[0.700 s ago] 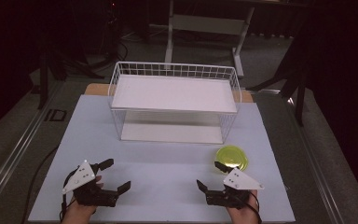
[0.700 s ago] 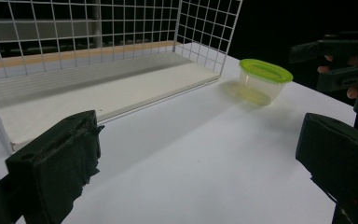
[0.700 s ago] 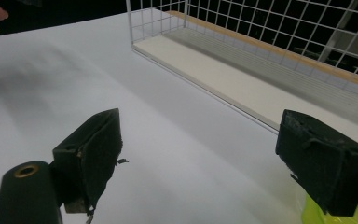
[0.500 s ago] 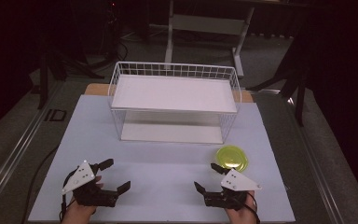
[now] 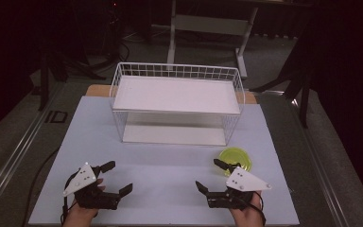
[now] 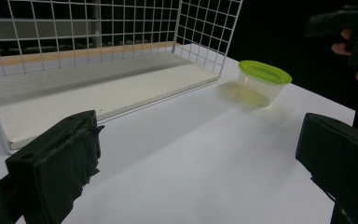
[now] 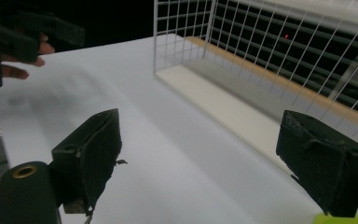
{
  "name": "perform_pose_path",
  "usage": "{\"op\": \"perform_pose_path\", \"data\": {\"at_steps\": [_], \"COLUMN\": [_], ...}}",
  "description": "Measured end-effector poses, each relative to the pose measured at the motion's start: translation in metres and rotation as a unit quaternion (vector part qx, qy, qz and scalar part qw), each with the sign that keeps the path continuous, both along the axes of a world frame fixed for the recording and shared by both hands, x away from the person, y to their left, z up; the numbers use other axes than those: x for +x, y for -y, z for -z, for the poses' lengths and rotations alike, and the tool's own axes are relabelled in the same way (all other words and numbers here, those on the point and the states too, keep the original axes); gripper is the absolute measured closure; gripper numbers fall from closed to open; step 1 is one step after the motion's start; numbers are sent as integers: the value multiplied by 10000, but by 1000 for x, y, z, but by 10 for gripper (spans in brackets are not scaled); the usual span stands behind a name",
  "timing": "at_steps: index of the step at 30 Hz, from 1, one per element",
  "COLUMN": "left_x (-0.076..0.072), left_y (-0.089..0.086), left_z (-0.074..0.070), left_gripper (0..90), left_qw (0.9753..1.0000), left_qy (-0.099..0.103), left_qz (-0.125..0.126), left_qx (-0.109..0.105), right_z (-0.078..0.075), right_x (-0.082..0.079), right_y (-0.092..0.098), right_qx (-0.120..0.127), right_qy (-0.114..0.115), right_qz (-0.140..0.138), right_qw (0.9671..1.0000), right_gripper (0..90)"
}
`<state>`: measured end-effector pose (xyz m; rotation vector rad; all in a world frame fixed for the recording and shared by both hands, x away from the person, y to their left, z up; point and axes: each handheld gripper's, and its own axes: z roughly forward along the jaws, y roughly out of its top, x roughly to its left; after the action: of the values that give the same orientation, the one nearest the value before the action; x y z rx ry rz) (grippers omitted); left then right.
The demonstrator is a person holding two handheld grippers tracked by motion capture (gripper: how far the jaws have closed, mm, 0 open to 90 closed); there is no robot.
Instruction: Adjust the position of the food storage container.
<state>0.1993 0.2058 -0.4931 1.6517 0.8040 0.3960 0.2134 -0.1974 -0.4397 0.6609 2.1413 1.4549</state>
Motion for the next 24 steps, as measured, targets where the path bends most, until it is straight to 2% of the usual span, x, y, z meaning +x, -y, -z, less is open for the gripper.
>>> {"op": "perform_pose_path", "data": {"at_steps": [4,6,8,10,12,15,17,19,23,24], "left_x": [0,0,0,0,0,0,1,1,1,1], "left_y": [1,1,1,1,1,2,2,2,2,2], "left_z": [1,1,1,1,2,3,2,2,3,3], "left_gripper": [7,7,7,7,7,6,7,7,7,7], "left_qw": [10000,10000,10000,10000,9999,9999,9999,9999,9999,9999], "left_qy": [-11,-13,-19,-33,-73,-75,-67,-70,-88,-89], "left_qz": [21,33,35,43,51,58,58,58,50,49], "left_qx": [-16,-21,-29,-34,-69,-74,-86,-84,-70,-78], "right_z": [-8,-12,-15,-16,-18,-20,-21,-22,-21,-20], "right_x": [11,17,23,29,35,43,49,54,63,65], "right_y": [1,3,7,12,17,28,36,46,65,70], "right_qx": [195,121,219,326,250,456,504,445,378,354], "right_qy": [30,-36,-176,-239,-170,-221,-270,-150,-207,-164], "right_qz": [23,127,110,219,432,552,710,893,1207,1363], "right_qw": [9998,9998,9995,9989,9986,9972,9958,9949,9918,9899], "right_gripper": [123,127,130,132,126,126,141,157,211,213]}}
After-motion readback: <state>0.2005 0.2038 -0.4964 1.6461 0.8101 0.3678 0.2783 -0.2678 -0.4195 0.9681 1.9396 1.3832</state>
